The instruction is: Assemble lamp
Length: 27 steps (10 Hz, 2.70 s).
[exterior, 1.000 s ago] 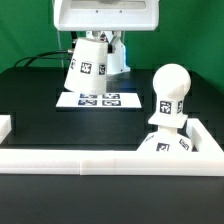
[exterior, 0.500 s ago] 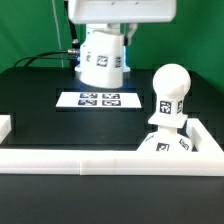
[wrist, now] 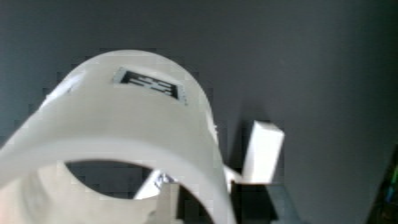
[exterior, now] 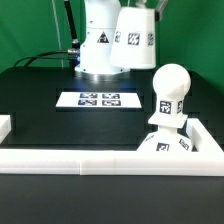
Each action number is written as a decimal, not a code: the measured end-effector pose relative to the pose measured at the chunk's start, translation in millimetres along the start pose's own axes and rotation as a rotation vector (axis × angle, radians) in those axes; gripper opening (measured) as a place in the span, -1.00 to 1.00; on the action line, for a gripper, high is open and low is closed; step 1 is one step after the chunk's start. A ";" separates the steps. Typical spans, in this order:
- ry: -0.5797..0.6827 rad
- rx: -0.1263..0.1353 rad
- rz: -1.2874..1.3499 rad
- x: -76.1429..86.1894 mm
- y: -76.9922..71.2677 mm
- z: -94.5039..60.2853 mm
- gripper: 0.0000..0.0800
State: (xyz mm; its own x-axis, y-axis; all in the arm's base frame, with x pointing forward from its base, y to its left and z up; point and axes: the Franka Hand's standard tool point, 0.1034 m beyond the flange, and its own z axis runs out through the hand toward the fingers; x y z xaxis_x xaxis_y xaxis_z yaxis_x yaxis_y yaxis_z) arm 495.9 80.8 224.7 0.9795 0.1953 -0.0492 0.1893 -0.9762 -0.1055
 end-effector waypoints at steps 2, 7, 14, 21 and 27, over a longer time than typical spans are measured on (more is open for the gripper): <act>0.022 -0.005 0.019 15.6 -7.8 -13.2 -0.89; 0.015 0.001 0.016 15.2 -8.6 -8.6 -0.89; 0.031 0.005 -0.016 71.2 -27.3 1.4 -0.89; -0.004 -0.005 -0.021 89.0 -10.4 38.7 -0.89; 0.004 -0.016 -0.033 94.6 -15.1 71.0 -0.89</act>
Offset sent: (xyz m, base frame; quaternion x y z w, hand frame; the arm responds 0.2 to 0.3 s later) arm 0.0000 0.0000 0.0000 0.0000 0.0000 0.0000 1.0000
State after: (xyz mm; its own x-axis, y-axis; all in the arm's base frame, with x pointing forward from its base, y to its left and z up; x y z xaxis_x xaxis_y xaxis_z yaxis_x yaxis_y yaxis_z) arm 580.9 120.7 151.1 0.9730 0.2272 -0.0419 0.2227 -0.9706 -0.0910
